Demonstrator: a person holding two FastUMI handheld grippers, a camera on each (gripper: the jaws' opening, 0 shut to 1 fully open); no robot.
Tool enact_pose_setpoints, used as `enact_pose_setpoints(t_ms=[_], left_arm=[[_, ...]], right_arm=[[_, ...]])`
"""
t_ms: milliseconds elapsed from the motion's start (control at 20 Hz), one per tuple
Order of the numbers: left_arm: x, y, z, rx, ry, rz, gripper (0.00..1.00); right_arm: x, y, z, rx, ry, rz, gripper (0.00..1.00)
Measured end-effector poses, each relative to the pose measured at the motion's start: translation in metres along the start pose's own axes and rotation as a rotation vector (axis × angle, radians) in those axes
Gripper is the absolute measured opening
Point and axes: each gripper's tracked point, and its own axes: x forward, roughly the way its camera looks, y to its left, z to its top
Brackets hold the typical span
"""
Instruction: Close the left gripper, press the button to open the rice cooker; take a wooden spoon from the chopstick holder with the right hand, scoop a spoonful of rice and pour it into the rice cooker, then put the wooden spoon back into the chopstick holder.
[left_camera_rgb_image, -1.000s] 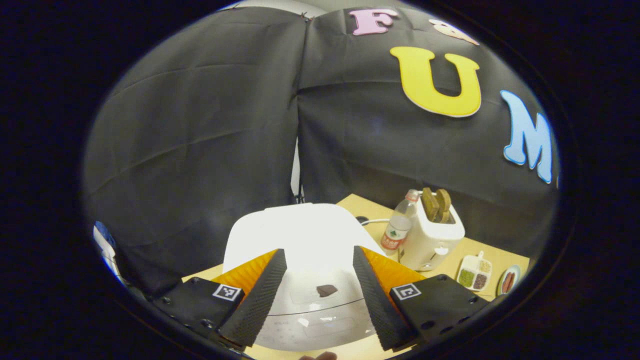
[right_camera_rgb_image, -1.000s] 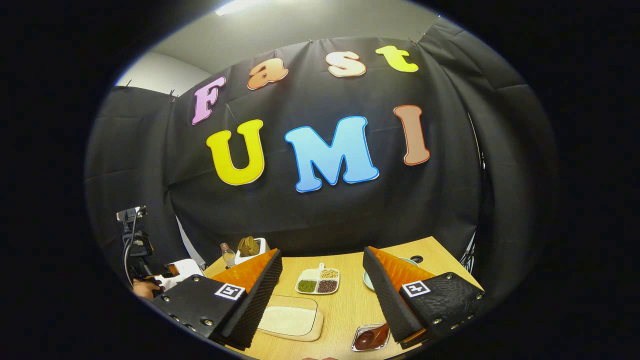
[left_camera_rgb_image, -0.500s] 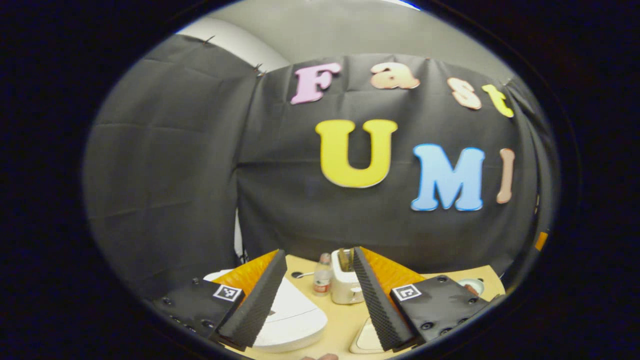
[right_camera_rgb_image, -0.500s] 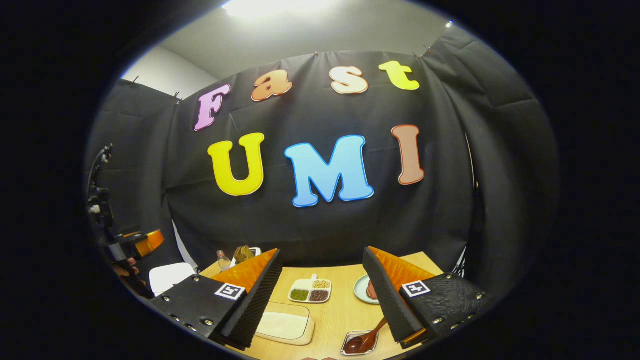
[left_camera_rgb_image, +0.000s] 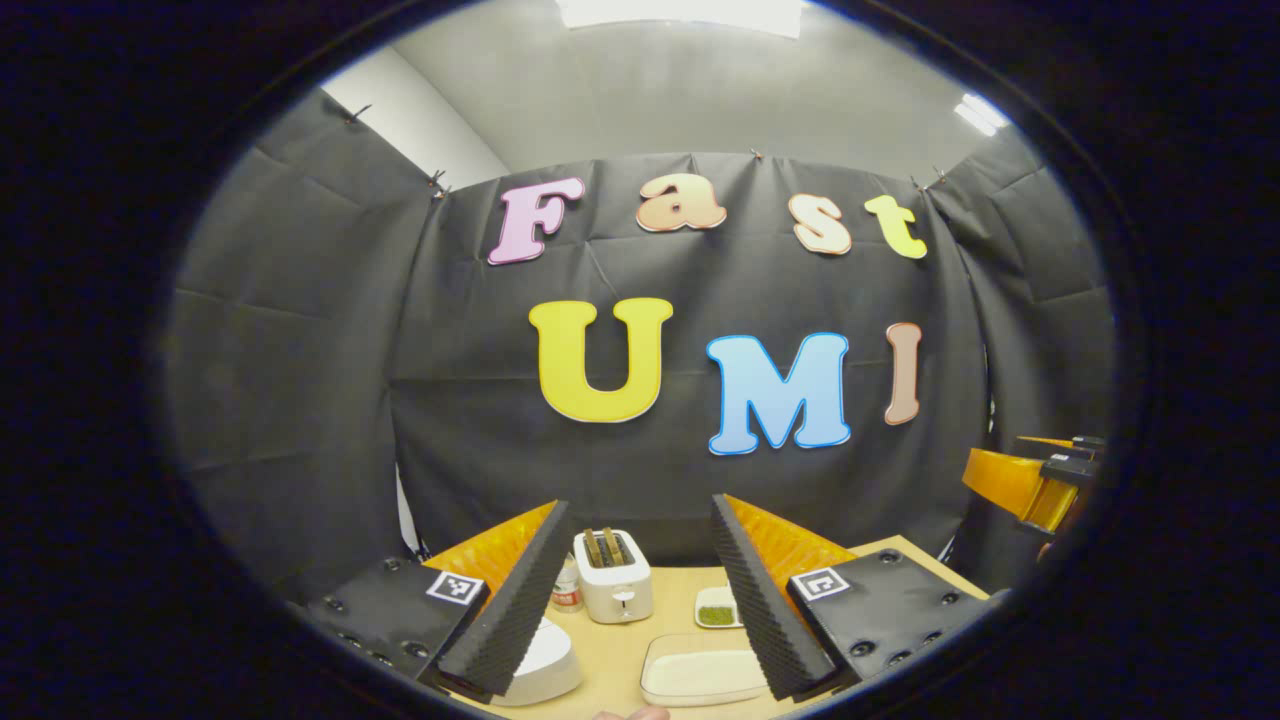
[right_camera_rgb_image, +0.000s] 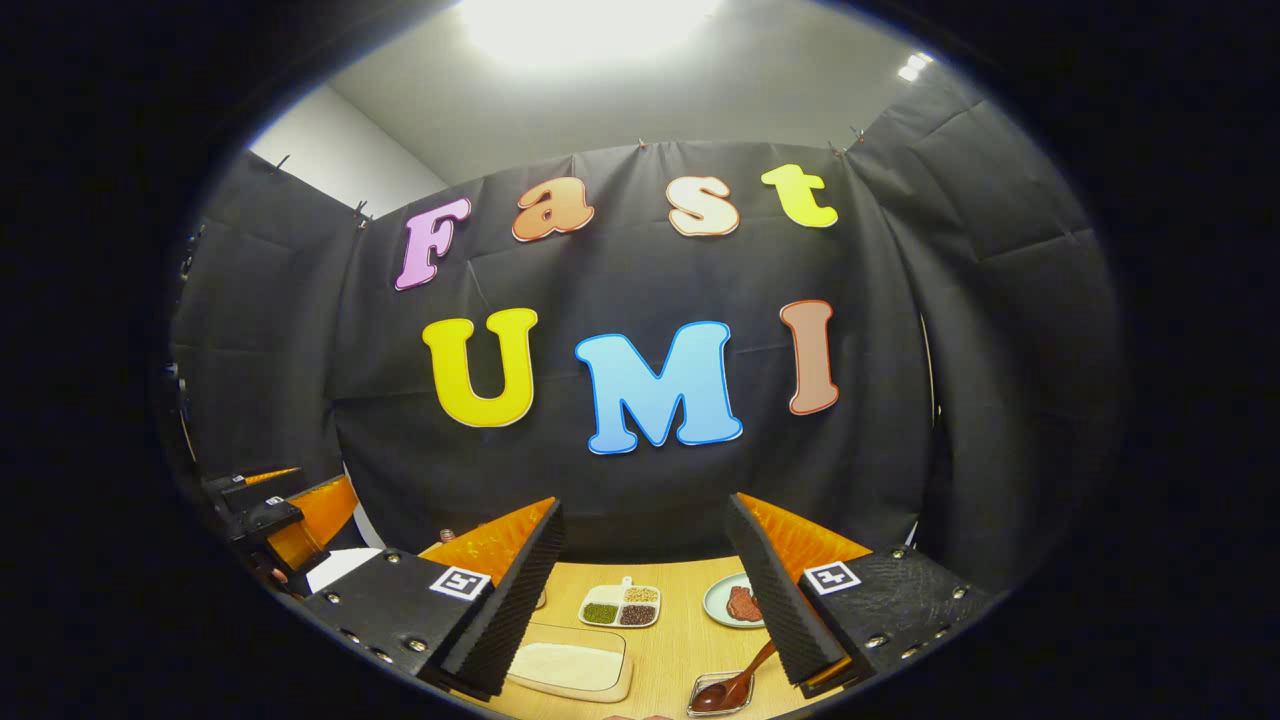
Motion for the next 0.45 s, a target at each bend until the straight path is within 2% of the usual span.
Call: enact_pose_setpoints(t_ms=[100,250,400,450], left_arm=[[-0.001,0.006,-0.003,-0.002,0.011,-0.009,0.94],[-0.002,0.015,-0.008,-0.024,0.021,-0.021,0.98],[-0.002,0.026,-0.012,-0.037,0.031,-0.03,0.96],[-0.002,0.03,-0.013,-0.034,0.035,-0.029,0.99]], right_arm=[[-0.007,0.002,-0.002,-0.008,0.003,-0.016,0.98],[-0.015,0.009,-0.008,-0.01,0.019,-0.038,0.98],[-0.02,0.014,-0.012,-0.019,0.032,-0.059,0.98],[-0.022,0.016,-0.012,-0.02,0.039,-0.062,0.98]])
